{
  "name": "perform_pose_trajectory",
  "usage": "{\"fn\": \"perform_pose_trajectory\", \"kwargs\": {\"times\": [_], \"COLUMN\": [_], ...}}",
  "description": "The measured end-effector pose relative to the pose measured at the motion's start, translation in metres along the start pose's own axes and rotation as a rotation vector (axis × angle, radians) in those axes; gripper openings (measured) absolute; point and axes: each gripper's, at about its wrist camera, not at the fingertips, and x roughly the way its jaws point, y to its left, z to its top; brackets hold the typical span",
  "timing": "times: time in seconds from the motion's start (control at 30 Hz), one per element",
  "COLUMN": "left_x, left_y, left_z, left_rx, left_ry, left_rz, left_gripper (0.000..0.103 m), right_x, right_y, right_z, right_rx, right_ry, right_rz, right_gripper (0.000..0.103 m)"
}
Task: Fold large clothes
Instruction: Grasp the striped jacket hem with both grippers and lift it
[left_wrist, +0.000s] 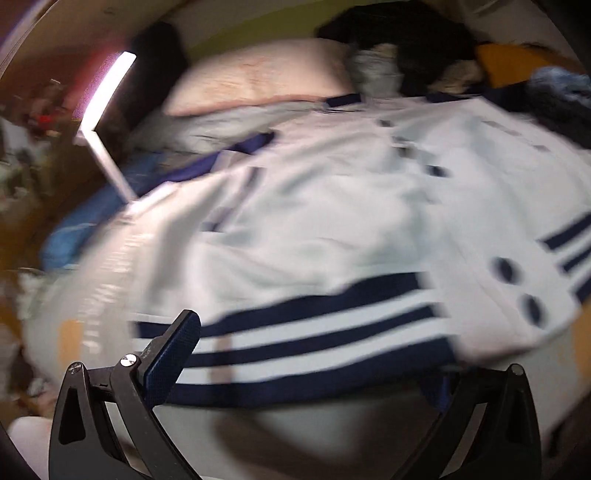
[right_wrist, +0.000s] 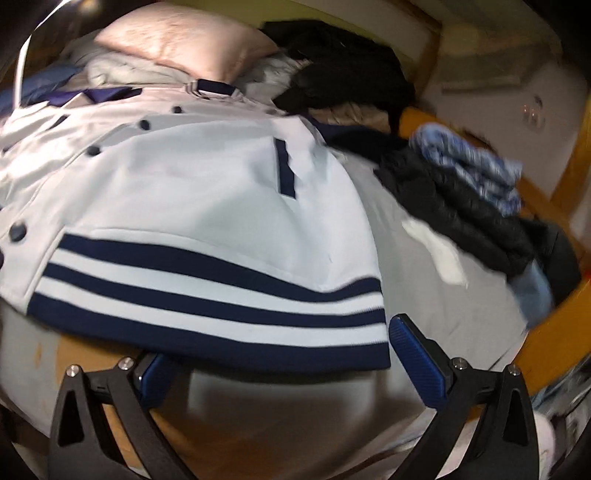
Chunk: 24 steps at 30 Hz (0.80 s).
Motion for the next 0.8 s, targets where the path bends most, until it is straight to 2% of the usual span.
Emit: {"fn": "perform_pose_trajectory", "kwargs": {"times": [0.07, 0.13, 0.2, 0.23, 0.27, 0.3, 0.33, 0.37, 0.43, 0.47, 0.57, 0.67, 0.8], "left_x": [0.007, 0.014, 0.024, 0.026, 0.027, 0.026, 0.023, 0.02, 0.015, 0.011, 0.004, 0.008, 0.033], "left_y": [0.008, 0.019, 0.036, 0.043, 0.051, 0.057, 0.062, 0.066, 0.068, 0.067, 0.065, 0.069, 0.075], "left_z": [0.0, -0.002, -0.001, -0.001, -0.001, -0.001, 0.001, 0.003, 0.01, 0.015, 0.039, 0.074, 0.116], "left_rx": [-0.006, -0.045, -0.107, -0.137, -0.16, -0.173, -0.179, -0.178, -0.159, -0.133, -0.064, -0.027, 0.02], "left_ry": [0.026, 0.056, 0.096, 0.102, 0.099, 0.086, 0.074, 0.065, 0.047, 0.037, 0.019, 0.018, 0.036], "left_rz": [0.058, 0.043, -0.022, -0.019, -0.005, 0.002, -0.015, -0.049, -0.088, -0.091, -0.093, -0.114, -0.114], "left_gripper": [0.103, 0.103, 0.103, 0.103, 0.098, 0.093, 0.075, 0.053, 0.028, 0.024, 0.016, 0.015, 0.015], "right_x": [0.004, 0.004, 0.0, -0.001, -0.001, -0.002, -0.003, -0.005, -0.009, -0.011, -0.023, -0.029, -0.01], "right_y": [-0.007, -0.012, -0.018, -0.021, -0.023, -0.026, -0.033, -0.037, -0.043, -0.044, -0.042, -0.044, -0.054], "right_z": [0.0, 0.001, -0.001, 0.0, 0.0, 0.0, 0.001, 0.001, 0.006, 0.009, 0.029, 0.059, 0.103], "right_rx": [0.037, 0.064, 0.091, 0.104, 0.12, 0.133, 0.167, 0.196, 0.221, 0.219, 0.156, 0.106, 0.106], "right_ry": [0.024, 0.022, 0.003, -0.004, -0.009, -0.011, -0.011, -0.016, -0.024, -0.03, -0.077, -0.143, -0.136], "right_rz": [0.03, 0.034, 0.011, -0.004, -0.004, 0.006, 0.028, 0.04, 0.085, 0.095, 0.092, 0.088, 0.097], "right_gripper": [0.103, 0.103, 0.089, 0.069, 0.057, 0.051, 0.036, 0.027, 0.022, 0.02, 0.014, 0.011, 0.008]}}
